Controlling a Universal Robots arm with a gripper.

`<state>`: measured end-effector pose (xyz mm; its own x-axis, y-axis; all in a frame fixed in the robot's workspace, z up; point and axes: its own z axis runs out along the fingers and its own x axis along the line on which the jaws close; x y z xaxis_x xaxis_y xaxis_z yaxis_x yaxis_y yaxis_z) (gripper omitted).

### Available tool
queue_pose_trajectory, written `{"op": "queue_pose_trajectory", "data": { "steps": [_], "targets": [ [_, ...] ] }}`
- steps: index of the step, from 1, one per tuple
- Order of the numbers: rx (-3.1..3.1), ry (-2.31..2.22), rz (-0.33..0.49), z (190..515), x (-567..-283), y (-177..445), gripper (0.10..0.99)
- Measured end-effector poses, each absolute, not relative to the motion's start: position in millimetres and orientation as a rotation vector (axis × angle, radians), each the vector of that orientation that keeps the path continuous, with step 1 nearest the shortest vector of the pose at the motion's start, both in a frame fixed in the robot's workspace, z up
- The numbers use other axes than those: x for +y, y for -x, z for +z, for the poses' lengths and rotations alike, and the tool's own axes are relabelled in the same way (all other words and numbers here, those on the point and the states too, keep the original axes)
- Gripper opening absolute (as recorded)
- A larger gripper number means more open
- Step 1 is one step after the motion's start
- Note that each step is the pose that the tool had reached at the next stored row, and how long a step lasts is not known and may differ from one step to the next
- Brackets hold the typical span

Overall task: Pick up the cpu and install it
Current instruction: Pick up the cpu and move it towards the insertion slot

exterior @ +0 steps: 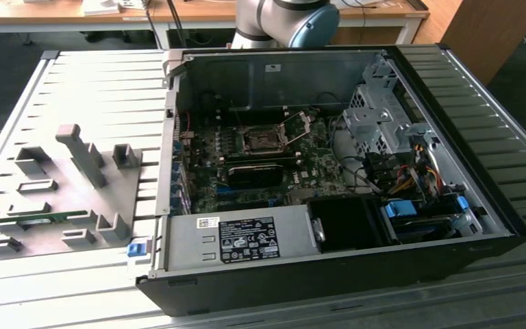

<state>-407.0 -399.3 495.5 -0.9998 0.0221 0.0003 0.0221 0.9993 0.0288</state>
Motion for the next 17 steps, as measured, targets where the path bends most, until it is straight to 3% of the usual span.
{"op": "queue_pose_trajectory", "data": {
  "steps": [17],
  "targets": [
    [3.141, -0.035, 0.045, 507, -398, 401, 0.545]
  ]
}}
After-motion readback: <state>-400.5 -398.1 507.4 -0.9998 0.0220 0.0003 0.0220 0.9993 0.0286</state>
